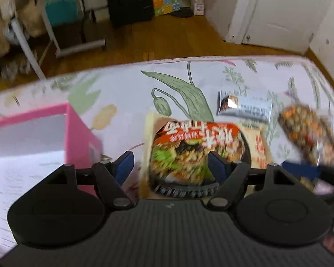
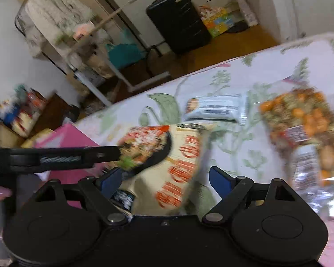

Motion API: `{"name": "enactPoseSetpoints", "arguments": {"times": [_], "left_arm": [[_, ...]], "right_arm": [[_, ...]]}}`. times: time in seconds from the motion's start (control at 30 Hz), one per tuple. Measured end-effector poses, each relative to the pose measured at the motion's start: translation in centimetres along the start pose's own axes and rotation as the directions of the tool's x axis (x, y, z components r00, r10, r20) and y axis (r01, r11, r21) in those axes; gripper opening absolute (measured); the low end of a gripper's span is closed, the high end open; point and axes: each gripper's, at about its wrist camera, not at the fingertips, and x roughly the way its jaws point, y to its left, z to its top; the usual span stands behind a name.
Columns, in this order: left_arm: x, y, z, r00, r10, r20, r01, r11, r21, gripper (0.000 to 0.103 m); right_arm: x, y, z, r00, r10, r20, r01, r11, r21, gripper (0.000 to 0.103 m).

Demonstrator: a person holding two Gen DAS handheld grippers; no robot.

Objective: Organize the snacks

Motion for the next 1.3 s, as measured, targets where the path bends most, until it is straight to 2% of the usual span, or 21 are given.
{"name": "enactPoseSetpoints", "arguments": {"times": [0.03, 0.13, 0.23, 0.3, 0.33, 0.37, 0.4, 0.43, 0.47, 0.53, 0.6, 0.7, 0.77, 0.9, 1.1, 1.3], "left_arm": [[0.5, 0.0, 0.3, 1.0, -0.012, -0.011, 0.012, 1.0, -0.01, 0.073], [2.0, 0.0, 0.9, 0.998, -0.018, -0.063, 0.019, 1.0, 0.008, 0.075], [2.6, 0.4, 0.7, 0.996, -0.028, -0.085, 0.026, 0.999, -0.021, 0.081], [2.7, 0.9, 0.7, 0.992, -0.066, -0.107, 0.061, 0.997, -0.05, 0.084], [2.9, 1.2, 0.7, 0.986, -0.1, -0.131, 0.089, 0.992, -0.09, 0.086], [3.3, 1.6, 0.5, 0.975, -0.145, -0.166, 0.12, 0.981, -0.15, 0.09], [3.8, 1.8, 0.2, 0.959, -0.193, -0.207, 0.151, 0.968, -0.203, 0.09], [4.0, 1.7, -0.1, 0.951, -0.218, -0.22, 0.167, 0.959, -0.23, 0.09], [3.8, 1.3, -0.3, 0.959, -0.198, -0.205, 0.155, 0.966, -0.207, 0.09], [3.1, 0.3, -0.5, 0.969, -0.169, -0.182, 0.144, 0.98, -0.141, 0.086], [2.5, -0.1, -0.8, 0.97, -0.164, -0.179, 0.143, 0.981, -0.128, 0.079], [1.5, -0.2, -0.8, 0.966, -0.182, -0.185, 0.163, 0.98, -0.11, 0.073], [0.5, -0.4, -1.0, 0.96, -0.197, -0.199, 0.18, 0.979, -0.098, 0.073], [-1.9, -1.1, -2.2, 0.966, -0.171, -0.194, 0.169, 0.985, -0.025, 0.073], [-5.2, -0.9, -4.4, 0.957, -0.184, -0.225, 0.187, 0.982, -0.005, 0.073], [-8.8, -1.0, -7.4, 0.951, -0.179, -0.252, 0.19, 0.982, 0.022, 0.073]], "right_arm": [[0.3, -0.3, 0.1, 1.0, 0.029, 0.009, -0.029, 0.999, 0.025, 0.089], [1.5, -0.7, 0.2, 1.0, 0.029, -0.003, -0.029, 0.998, 0.057, 0.089], [2.4, -0.5, -0.1, 0.999, -0.004, -0.041, 0.006, 0.999, 0.039, 0.089], [2.5, -0.3, -0.3, 0.999, -0.01, -0.05, 0.011, 1.0, 0.019, 0.089], [2.6, -0.3, -0.4, 0.998, -0.011, -0.054, 0.011, 1.0, 0.01, 0.087], [2.4, -0.7, -0.5, 0.998, -0.01, -0.056, 0.01, 1.0, 0.003, 0.081], [2.5, -0.5, -0.6, 0.998, -0.009, -0.061, 0.008, 1.0, -0.013, 0.078], [2.6, -0.6, -0.6, 0.998, -0.001, -0.064, -0.001, 1.0, -0.027, 0.075], [2.5, -0.4, -0.6, 0.998, -0.006, -0.061, 0.003, 0.999, -0.043, 0.071], [2.2, -0.1, -0.5, 0.997, -0.01, -0.071, 0.006, 0.998, -0.07, 0.069], [1.8, 0.5, -0.4, 0.996, -0.041, -0.083, 0.033, 0.995, -0.092, 0.069], [1.2, 1.3, -0.4, 0.993, -0.066, -0.094, 0.053, 0.989, -0.135, 0.069], [0.6, 2.0, -0.6, 0.992, -0.076, -0.102, 0.058, 0.984, -0.168, 0.069], [-1.1, 3.6, -1.4, 0.989, -0.092, -0.116, 0.066, 0.975, -0.214, 0.069], [-4.0, 6.1, -3.2, 0.982, -0.107, -0.153, 0.068, 0.968, -0.24, 0.073], [-6.9, 9.3, -5.5, 0.972, -0.126, -0.198, 0.059, 0.948, -0.313, 0.076]]}}
